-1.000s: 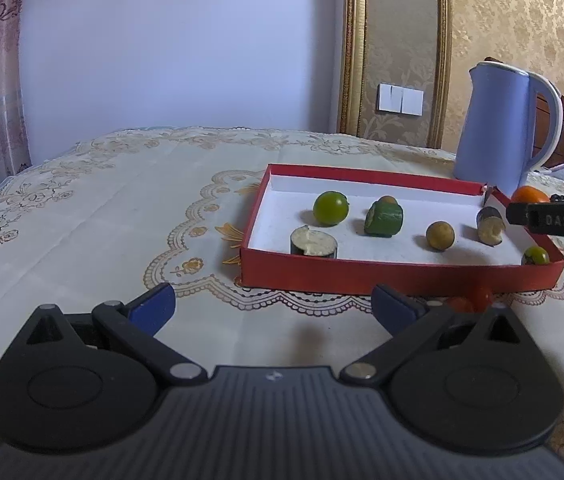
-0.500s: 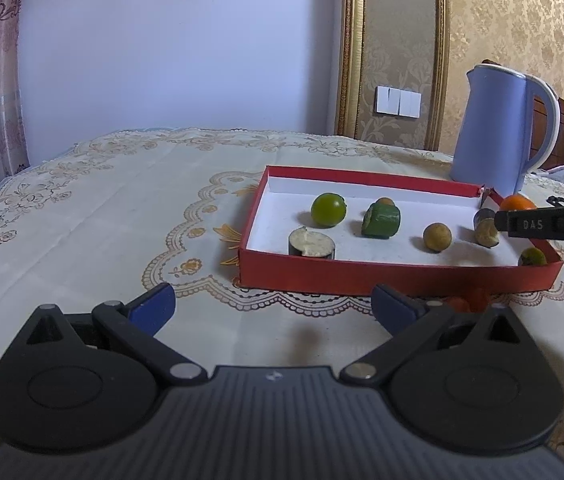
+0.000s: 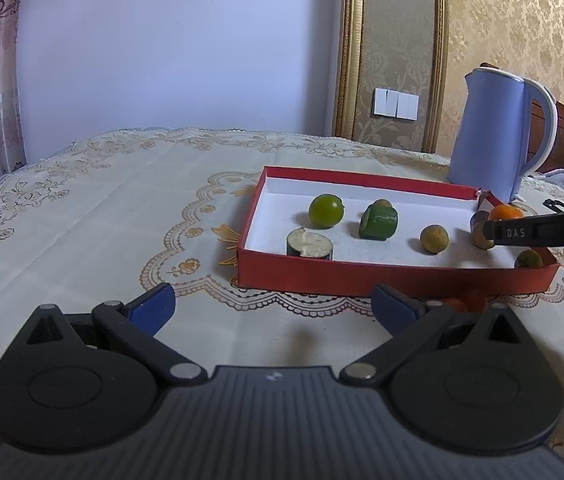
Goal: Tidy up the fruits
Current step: 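Carry the orange mandarin into the box and open the right gripper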
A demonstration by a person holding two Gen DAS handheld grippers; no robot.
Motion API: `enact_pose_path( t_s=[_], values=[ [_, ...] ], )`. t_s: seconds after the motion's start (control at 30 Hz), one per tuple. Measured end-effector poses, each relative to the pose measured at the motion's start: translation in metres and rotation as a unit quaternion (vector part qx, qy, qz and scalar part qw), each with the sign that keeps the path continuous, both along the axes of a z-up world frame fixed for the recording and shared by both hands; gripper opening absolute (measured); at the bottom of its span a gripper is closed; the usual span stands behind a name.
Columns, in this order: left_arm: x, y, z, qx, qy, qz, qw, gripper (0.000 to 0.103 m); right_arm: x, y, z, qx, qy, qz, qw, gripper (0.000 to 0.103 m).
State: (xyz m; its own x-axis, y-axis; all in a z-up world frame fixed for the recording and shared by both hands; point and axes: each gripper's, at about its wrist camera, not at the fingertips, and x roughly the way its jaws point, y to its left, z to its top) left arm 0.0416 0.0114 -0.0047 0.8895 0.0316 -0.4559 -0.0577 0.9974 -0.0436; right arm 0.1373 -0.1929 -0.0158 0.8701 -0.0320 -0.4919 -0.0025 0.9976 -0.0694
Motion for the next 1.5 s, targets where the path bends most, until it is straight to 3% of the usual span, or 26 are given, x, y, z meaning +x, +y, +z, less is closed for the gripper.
enact_pose_path(
  t_s=[1.17,1.33,1.5],
  values=[
    [0.000,0.000,0.000,-0.003,0.001,0.003,1.0000,0.103,-0.002,-0.001,-0.002,0.002,-0.001,-0.001,1.000,0.044],
    [0.000,0.001,0.000,-0.006,0.000,0.009,0.9999,0.103,-0.030,-0.010,0.008,0.027,-0.036,0.006,0.999,0.046],
    [0.000,0.000,-0.001,-0.002,0.002,0.011,0.9999,0.103,-0.075,-0.025,0.009,0.062,-0.045,0.067,0.995,0.047]
  ],
)
